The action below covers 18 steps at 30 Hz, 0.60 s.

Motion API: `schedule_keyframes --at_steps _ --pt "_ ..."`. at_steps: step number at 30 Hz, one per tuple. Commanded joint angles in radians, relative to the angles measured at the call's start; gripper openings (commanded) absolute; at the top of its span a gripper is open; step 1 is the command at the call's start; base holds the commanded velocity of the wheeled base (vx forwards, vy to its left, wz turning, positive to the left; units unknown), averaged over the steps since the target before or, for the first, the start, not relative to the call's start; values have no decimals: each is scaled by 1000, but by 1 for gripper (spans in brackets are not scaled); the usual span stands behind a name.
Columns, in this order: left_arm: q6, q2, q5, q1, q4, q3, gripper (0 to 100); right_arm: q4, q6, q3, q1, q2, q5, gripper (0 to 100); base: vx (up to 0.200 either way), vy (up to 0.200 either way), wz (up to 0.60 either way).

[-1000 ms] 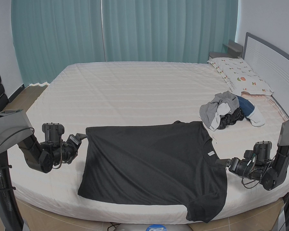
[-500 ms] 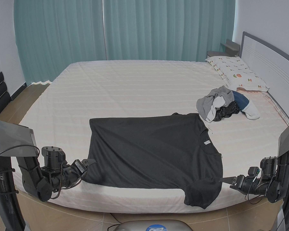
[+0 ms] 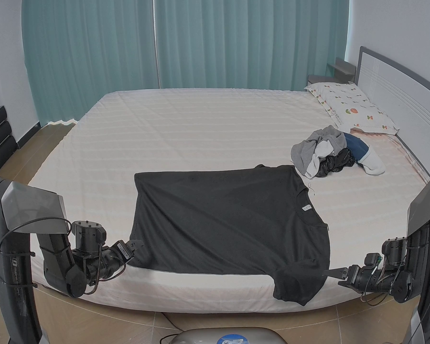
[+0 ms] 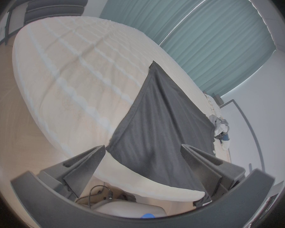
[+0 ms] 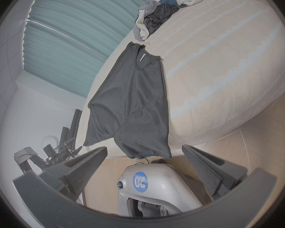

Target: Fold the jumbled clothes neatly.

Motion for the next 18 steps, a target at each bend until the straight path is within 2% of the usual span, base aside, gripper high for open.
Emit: schedule_keyframes --at_steps 1,6,13,18 --pt "18 51 21 -9 2 -24 100 -10 -2 -3 1 15 0 100 0 0 0" --pt "50 63 30 -20 3 -26 100 -11 1 -4 1 15 0 100 0 0 0" --pt "74 109 115 -55 25 -96 100 -10 -3 -9 4 18 -4 100 0 0 0" --pt "82 109 124 -58 63 -115 100 -10 -3 -9 4 19 -6 100 0 0 0"
